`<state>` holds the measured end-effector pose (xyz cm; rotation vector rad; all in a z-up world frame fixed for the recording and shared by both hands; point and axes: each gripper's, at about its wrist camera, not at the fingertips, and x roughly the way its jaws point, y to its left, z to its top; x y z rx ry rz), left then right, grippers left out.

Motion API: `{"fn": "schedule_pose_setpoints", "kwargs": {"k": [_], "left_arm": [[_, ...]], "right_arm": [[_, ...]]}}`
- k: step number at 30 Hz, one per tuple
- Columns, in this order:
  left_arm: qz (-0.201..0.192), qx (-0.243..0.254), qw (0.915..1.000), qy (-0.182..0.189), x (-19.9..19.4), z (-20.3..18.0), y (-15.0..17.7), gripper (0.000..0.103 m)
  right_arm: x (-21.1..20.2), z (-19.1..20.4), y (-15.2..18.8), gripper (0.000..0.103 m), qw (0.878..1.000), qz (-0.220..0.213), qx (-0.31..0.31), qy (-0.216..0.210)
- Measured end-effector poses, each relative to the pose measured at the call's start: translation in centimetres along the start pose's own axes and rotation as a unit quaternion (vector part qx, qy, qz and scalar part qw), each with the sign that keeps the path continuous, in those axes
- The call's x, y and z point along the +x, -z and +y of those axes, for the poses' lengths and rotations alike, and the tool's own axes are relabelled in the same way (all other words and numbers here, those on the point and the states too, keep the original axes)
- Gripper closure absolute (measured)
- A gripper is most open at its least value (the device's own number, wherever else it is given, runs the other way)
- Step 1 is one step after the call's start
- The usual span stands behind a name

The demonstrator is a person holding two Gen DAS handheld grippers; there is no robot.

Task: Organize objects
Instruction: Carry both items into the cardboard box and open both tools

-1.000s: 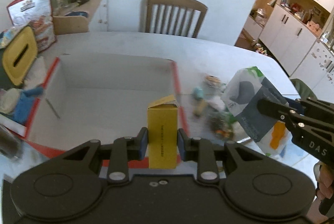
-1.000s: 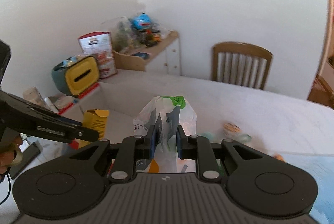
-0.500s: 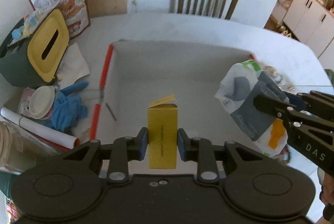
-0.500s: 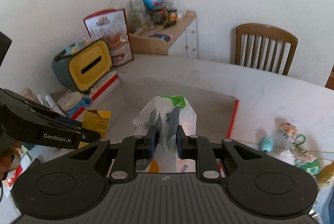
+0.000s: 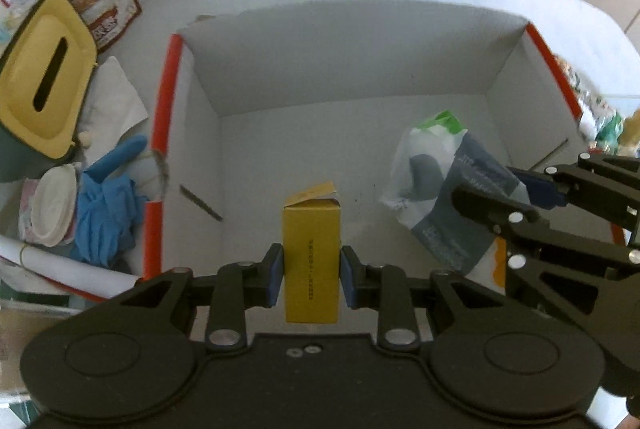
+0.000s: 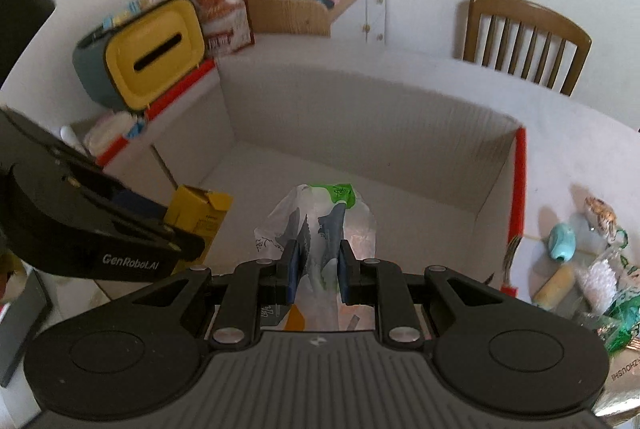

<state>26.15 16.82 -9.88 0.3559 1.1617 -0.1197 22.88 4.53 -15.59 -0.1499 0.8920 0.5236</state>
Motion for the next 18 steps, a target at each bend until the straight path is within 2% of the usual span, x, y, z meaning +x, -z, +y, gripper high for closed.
{"fn": "schedule_pose_setpoints", "kwargs": {"k": [11, 18], "left_arm": [[0.023, 0.012, 0.9997, 0.005, 1.4, -0.6, -0.3, 0.075], [0.024, 0.01, 0.9996, 0.007, 1.6, -0.2, -0.2, 0.073]], "right_arm": [[2.2, 0.1, 0.8, 0.084, 0.999, 0.048, -0.004, 0.012], [2.4, 0.2, 0.6, 0.084, 0.998, 0.057, 0.001, 0.011]]}}
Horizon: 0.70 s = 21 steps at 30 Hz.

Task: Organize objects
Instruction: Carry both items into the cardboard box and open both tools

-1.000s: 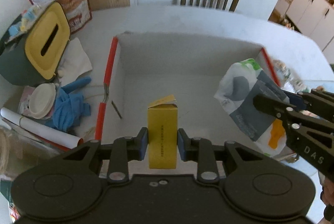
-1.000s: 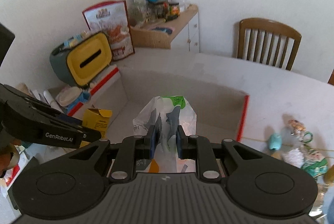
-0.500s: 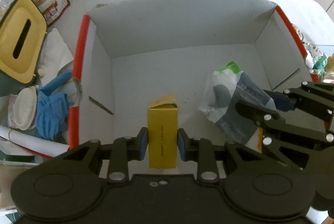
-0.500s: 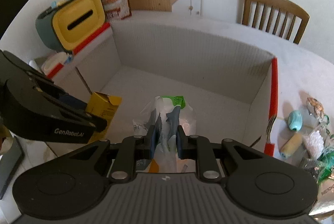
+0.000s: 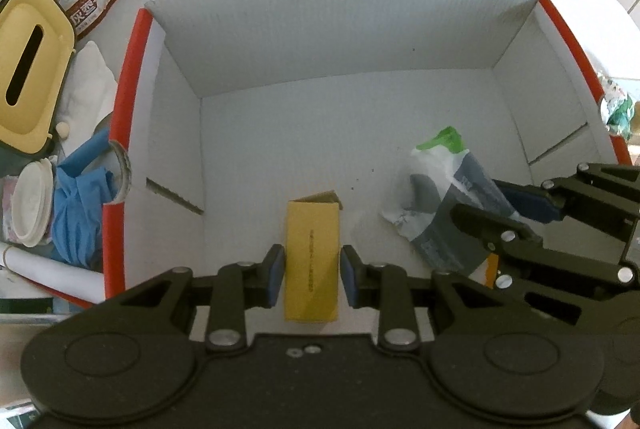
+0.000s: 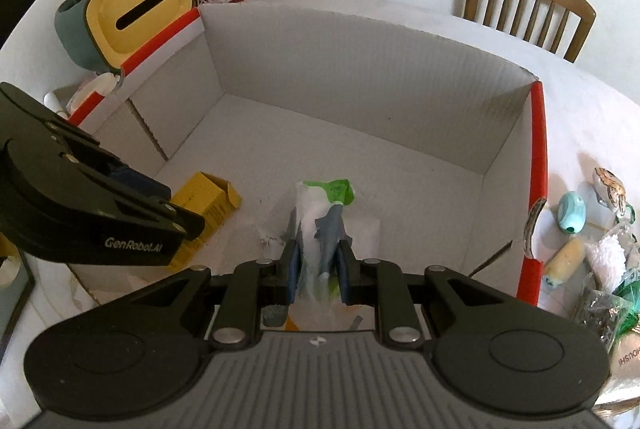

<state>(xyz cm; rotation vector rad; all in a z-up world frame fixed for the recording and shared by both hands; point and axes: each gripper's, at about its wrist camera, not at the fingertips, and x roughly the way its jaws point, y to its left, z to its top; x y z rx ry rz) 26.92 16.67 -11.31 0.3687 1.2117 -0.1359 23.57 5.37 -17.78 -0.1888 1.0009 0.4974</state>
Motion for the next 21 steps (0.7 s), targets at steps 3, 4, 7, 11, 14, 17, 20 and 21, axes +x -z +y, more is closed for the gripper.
{"fn": "schedule_pose_setpoints", "kwargs": {"k": [3, 4, 7, 11, 14, 17, 20, 21], "left_arm": [[-0.005, -0.002, 1.0, 0.002, -0.3, 0.3, 0.0, 0.071], [-0.008, -0.002, 1.0, 0.002, -0.5, 0.4, 0.0, 0.07], [-0.018, -0.006, 0.9998, 0.004, -1.2, 0.5, 0.1, 0.062], [-0.037, 0.003, 0.9993, 0.002, -2.1, 0.5, -0.1, 0.049], [-0.052, 0.01, 0.9986, 0.007, -2.8, 0.7, 0.0, 0.046], [-0.069, 0.013, 0.9975, 0.012, -3.4, 0.4, 0.0, 0.042], [-0.091, 0.024, 0.9954, 0.015, -4.3, 0.0, 0.3, 0.039], [-0.098, 0.027, 0.9946, 0.017, -4.7, -0.1, 0.4, 0.039]], "right_arm": [[0.0, 0.1, 0.0, 0.084, 1.0, 0.004, -0.003, -0.001], [-0.2, 0.0, 0.1, 0.084, 1.0, 0.002, -0.002, -0.001], [-0.8, -0.2, -0.1, 0.083, 1.0, -0.002, 0.004, -0.006], [-1.9, -0.5, -0.2, 0.078, 1.0, -0.011, 0.013, -0.013], [-3.0, -0.8, -0.1, 0.071, 1.0, -0.021, 0.019, -0.012], [-4.5, -1.2, -0.1, 0.059, 0.999, -0.036, 0.026, -0.012], [-6.5, -1.7, 0.1, 0.049, 0.998, -0.056, 0.035, -0.016], [-7.0, -1.9, 0.1, 0.049, 0.997, -0.06, 0.037, -0.017]]}}
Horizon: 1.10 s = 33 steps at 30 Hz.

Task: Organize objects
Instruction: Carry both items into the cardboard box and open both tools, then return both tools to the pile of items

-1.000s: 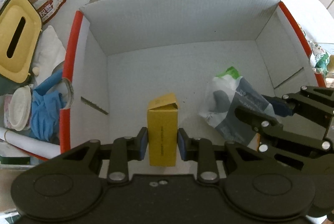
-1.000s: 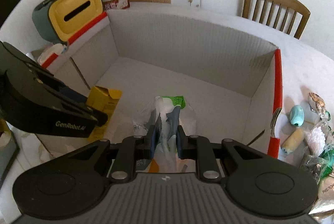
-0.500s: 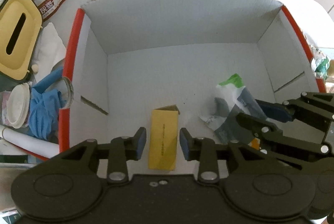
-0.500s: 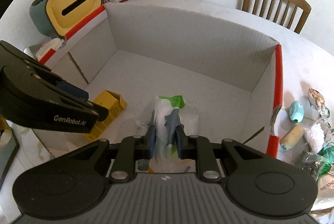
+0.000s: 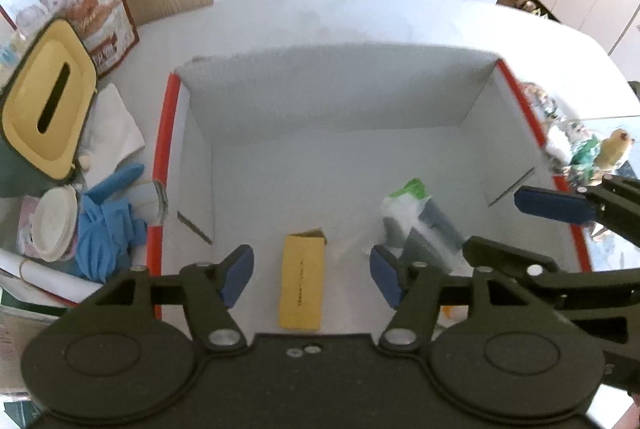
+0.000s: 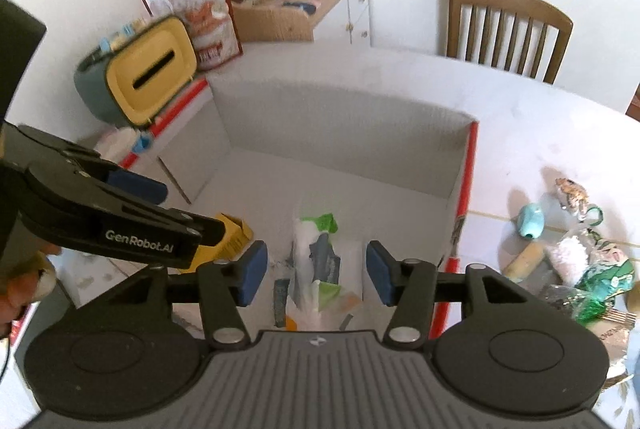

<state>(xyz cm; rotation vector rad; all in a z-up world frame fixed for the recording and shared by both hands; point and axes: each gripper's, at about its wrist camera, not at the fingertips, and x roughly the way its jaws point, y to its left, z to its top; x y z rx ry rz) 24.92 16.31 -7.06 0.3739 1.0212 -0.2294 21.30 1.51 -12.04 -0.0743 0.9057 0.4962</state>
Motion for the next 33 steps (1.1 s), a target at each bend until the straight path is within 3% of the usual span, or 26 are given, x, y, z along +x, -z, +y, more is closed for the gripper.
{"fn": "schedule_pose_setpoints", "kwargs": {"k": [14, 16, 25, 33], "left_arm": [[-0.106, 0.017, 0.9938, 0.028, -7.1, -3.3, 0.8, 0.021], [-0.119, 0.018, 0.9922, 0.032, -7.8, -4.0, 1.1, 0.019], [-0.148, 0.031, 0.9875, 0.043, -9.4, -8.6, 2.6, 0.014], [-0.158, 0.049, 0.9846, 0.058, -9.0, -13.5, 3.5, 0.008]], "right_arm": [[-9.5, -2.2, 0.5, 0.043, 0.997, -0.076, 0.012, -0.015], [-10.8, -3.0, 0.8, 0.035, 0.996, -0.087, 0.015, -0.016], [-15.7, -8.8, 3.5, 0.034, 0.992, -0.12, 0.04, -0.004], [-18.2, -15.7, 6.4, 0.032, 0.989, -0.126, 0.075, 0.032]]}}
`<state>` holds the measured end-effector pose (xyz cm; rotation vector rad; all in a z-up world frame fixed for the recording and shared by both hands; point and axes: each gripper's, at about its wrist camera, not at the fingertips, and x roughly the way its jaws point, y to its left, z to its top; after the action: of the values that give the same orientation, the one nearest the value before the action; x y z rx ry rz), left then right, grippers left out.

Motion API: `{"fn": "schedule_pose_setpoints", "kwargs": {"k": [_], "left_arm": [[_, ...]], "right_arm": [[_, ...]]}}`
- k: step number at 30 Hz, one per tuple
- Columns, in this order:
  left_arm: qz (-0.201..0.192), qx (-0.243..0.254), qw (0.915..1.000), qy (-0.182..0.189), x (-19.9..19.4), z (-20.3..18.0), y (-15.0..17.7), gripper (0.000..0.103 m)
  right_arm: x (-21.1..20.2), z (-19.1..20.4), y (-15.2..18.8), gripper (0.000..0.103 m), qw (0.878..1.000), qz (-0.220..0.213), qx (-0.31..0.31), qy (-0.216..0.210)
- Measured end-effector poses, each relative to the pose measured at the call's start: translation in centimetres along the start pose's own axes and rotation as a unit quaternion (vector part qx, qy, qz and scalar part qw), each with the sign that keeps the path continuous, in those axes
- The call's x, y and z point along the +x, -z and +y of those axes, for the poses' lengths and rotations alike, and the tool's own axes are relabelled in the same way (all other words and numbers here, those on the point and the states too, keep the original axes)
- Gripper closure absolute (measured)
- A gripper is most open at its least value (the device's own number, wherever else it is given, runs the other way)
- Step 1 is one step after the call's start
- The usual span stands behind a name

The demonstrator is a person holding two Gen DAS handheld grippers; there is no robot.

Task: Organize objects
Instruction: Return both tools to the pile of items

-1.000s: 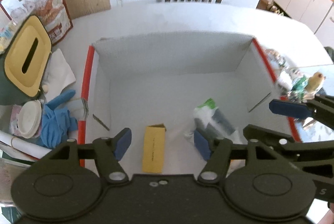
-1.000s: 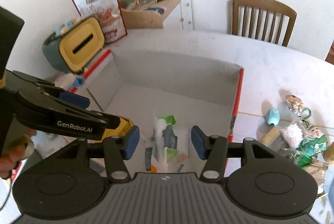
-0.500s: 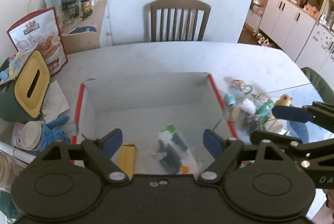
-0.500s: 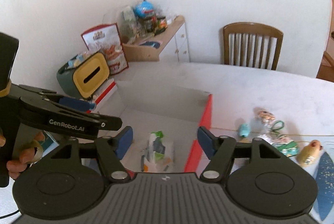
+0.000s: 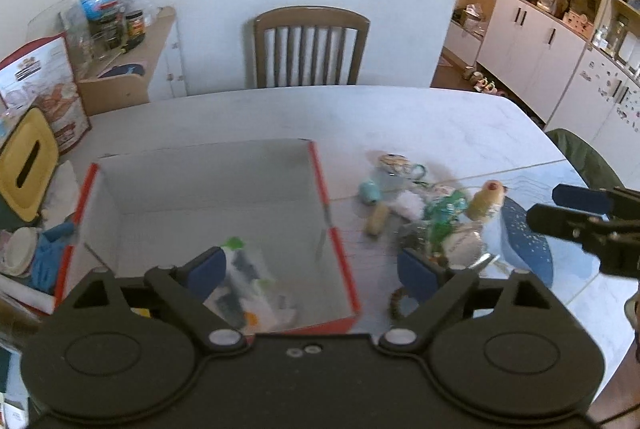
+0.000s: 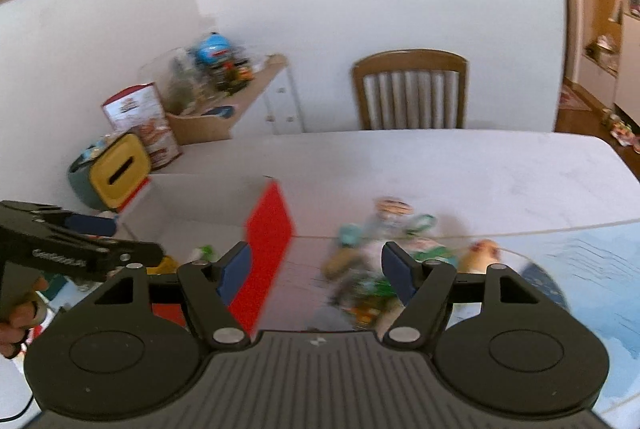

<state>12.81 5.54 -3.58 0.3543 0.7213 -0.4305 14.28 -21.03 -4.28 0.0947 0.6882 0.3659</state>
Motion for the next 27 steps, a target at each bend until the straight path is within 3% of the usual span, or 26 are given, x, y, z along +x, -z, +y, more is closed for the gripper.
{"fn": "schedule_pose_setpoints", "kwargs": {"k": [6, 14, 27], "left_arm": [[-0.002, 0.021, 0.9997, 0.008, 1.3, -4.2, 1.4, 0.001], [-0.01, 0.047, 0.9987, 0.019, 3.1, -9.5, 3.6, 0.001], [0.008, 0.072, 0.9973, 0.007, 8.0, -13.3, 7.4, 0.001]], "right_arm": [[-0.9, -4.9, 1.5, 0.031, 0.999, 0.004, 0.013, 0.035], [0.1, -9.9, 3.1, 0.031, 0.998, 0.024, 0.018, 0.059], [5.1, -14.6, 3.7, 0.031, 0.996, 0.063, 0.002, 0.057]]}}
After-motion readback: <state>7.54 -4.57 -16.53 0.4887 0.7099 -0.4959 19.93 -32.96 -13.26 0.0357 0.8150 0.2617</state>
